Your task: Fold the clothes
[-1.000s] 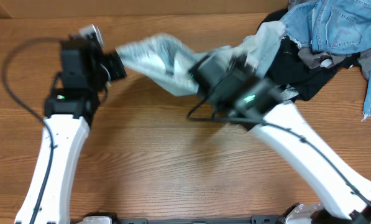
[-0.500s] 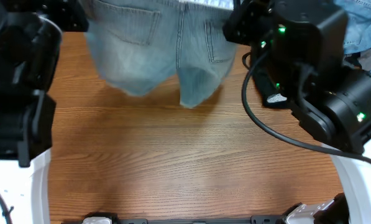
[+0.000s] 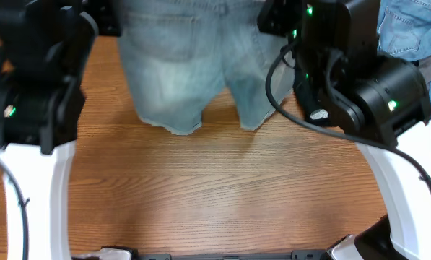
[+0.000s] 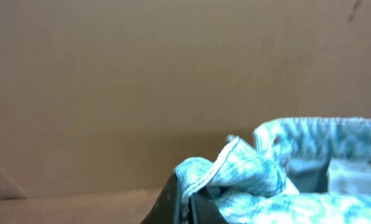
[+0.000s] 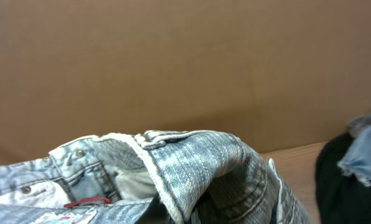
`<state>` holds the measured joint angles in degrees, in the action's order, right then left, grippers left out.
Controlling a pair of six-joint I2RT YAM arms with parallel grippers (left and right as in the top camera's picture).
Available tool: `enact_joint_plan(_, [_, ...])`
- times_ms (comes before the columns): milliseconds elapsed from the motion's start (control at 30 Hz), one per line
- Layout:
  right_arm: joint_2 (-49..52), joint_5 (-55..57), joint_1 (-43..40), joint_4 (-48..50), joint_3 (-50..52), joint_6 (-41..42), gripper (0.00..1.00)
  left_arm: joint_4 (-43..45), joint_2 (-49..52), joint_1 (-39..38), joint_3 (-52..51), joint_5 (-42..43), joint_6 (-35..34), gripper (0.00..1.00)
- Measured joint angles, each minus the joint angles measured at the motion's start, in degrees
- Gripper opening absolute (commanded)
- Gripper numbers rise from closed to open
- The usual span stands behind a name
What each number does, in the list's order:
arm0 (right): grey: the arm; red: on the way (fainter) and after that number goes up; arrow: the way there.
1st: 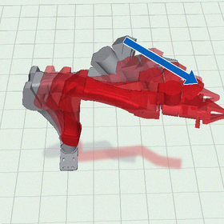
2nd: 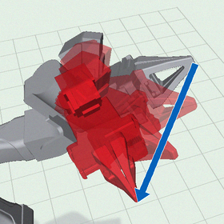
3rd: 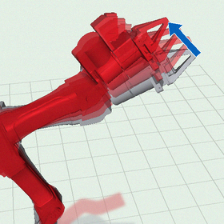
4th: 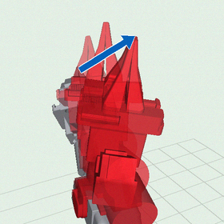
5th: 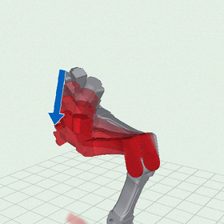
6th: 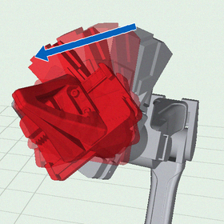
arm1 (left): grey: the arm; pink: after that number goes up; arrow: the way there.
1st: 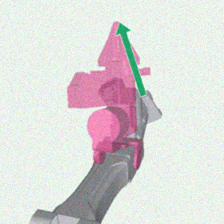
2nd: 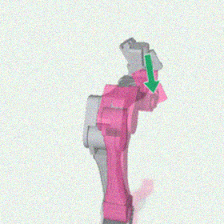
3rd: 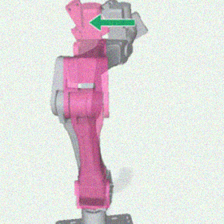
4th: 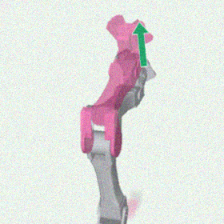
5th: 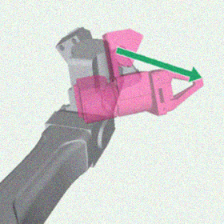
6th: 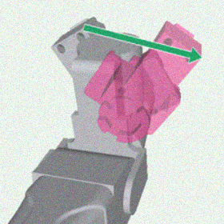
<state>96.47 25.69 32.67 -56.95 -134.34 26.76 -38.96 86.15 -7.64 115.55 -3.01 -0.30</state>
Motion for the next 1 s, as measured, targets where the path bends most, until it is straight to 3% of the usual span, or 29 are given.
enact_joint_plan(133, [0.7, 8.13, -1.2, 4.2, -0.02, -0.02, 0.04, 18.03, 7.19, -1.86, 0.0, 4.35, 5.27, 0.04])
enact_joint_plan(300, [0.7, 16.5, -0.15, 2.12, -2.54, -0.09, 0.04, 34.6, 12.83, -2.12, 0.0, 14.67, 6.27, 0.04])
enact_joint_plan(433, [0.68, 28.44, 7.19, 1.44, -6.49, -0.98, 0.04, 45.16, 16.02, -1.84, 0.02, 23.23, 6.19, 0.04])
enact_joint_plan(667, [0.81, 46.47, 20.37, 1.81, -6.99, -4.33, 0.04, 51.28, 22.23, -1.66, 0.13, 36.76, 1.62, 0.04])
enact_joint_plan(800, [2.16, 52.02, 20.96, 1.86, -6.99, -4.79, 0.04, 53.0, 25.9, -2.4, 1.64, 41.92, -0.48, 0.04])
enact_joint_plan(1000, [5.11, 56.98, 20.7, 1.22, -6.97, -5.16, 0.04, 55.43, 31.3, -3.69, 5.03, 43.15, -1.4, 0.04])
